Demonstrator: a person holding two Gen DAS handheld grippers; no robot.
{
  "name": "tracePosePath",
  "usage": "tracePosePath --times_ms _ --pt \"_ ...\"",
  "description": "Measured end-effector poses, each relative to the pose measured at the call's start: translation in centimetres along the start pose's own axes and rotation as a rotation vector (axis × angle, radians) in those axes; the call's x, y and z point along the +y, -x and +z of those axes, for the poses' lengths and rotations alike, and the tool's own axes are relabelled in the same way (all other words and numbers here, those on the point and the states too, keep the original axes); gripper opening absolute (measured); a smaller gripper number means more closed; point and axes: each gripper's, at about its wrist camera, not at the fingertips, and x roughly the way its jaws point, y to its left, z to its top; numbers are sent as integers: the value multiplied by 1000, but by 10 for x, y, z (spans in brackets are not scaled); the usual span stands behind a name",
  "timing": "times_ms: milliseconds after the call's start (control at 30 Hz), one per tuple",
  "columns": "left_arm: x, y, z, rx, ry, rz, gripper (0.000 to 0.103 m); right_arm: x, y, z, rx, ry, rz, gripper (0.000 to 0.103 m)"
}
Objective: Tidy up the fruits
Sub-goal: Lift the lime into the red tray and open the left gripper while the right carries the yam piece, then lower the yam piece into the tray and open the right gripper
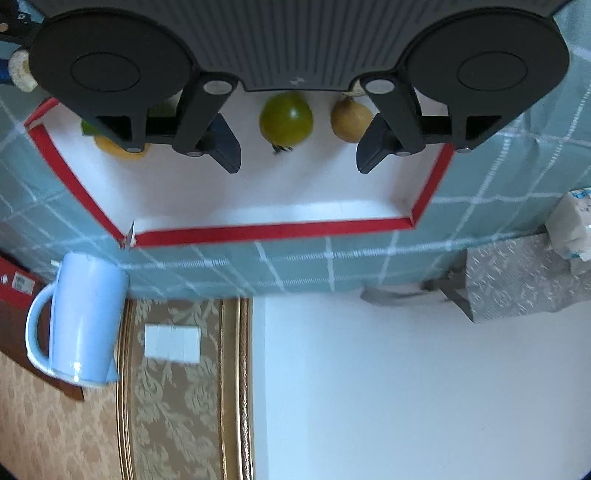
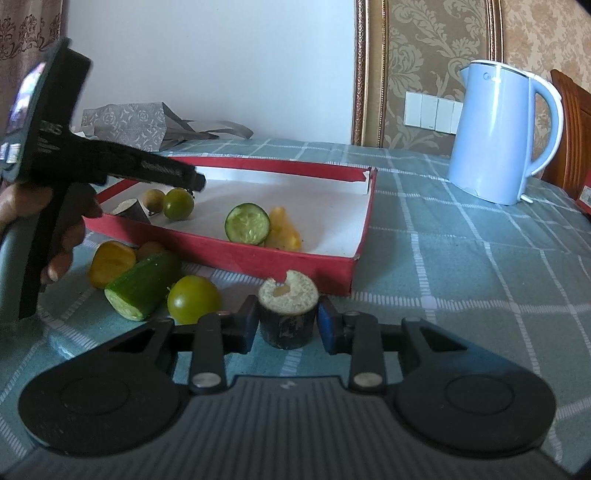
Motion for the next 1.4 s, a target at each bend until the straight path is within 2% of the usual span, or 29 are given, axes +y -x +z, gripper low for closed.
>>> tracePosePath --times_ms 167,333,600,800,933,1133,1400 --pt "13 35 -5 -68 36 10 69 0 1 0 -4 -4 -2 32" --pt "30 74 -28 -114 76 1 70 1 3 0 -13 2 -7 31" --pt "57 89 -61 -47 130 -1 72 3 8 -2 -41 8 -24 31" --pt "63 90 -67 -39 145 -2 72 8 30 4 -122 28 -33 31" --pt "59 90 -67 -36 129 -11 72 9 34 24 -168 58 -67 31" --pt "59 89 -68 -27 128 -17 72 8 -1 61 -167 81 -101 31" --pt "59 85 -68 -9 124 -21 73 10 -66 74 -81 92 -131 31"
